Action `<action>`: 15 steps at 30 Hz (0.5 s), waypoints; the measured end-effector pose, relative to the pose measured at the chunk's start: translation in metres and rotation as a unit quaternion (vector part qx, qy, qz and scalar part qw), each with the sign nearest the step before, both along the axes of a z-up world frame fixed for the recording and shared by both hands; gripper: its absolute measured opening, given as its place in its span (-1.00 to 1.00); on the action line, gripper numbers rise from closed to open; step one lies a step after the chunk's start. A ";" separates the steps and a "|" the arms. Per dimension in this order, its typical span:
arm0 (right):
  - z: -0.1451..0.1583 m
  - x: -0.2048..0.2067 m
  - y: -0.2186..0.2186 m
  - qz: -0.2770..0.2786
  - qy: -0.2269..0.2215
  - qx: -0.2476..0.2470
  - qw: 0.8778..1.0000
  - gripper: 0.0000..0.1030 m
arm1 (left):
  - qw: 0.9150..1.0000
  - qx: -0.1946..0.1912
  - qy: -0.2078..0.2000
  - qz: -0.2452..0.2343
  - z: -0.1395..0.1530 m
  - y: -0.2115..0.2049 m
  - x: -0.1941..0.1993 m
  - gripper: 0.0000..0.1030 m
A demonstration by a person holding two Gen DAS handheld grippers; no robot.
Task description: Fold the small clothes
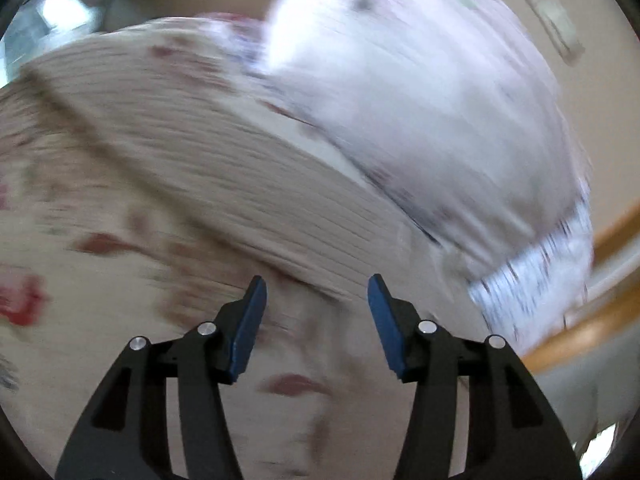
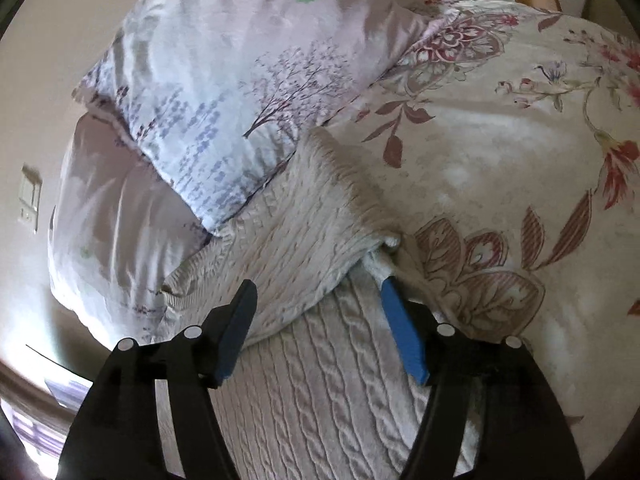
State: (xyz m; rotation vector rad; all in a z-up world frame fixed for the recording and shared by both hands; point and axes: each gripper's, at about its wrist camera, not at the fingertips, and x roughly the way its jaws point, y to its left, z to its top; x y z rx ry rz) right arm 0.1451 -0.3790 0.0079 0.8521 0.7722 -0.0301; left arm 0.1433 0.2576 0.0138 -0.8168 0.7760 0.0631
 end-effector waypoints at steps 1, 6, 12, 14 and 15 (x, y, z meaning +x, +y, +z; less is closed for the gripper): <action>-0.001 0.000 0.002 0.006 0.001 0.002 1.000 0.29 | 1.000 -0.009 0.006 0.018 -0.003 0.010 -0.002 0.00; 0.002 0.001 0.010 0.019 0.000 -0.005 1.000 0.30 | 0.996 -0.048 0.015 0.074 -0.021 0.048 0.004 -0.19; 0.008 -0.003 0.008 0.025 -0.008 -0.010 1.000 0.30 | 0.986 -0.107 0.003 0.130 -0.034 0.086 0.011 -0.43; 0.008 -0.004 0.008 0.026 -0.009 -0.011 1.000 0.30 | 0.984 -0.112 0.004 0.140 -0.036 0.094 0.013 -0.62; 0.008 -0.004 0.008 0.028 -0.010 -0.010 1.000 0.30 | 0.983 -0.112 0.006 0.143 -0.036 0.094 0.016 -0.66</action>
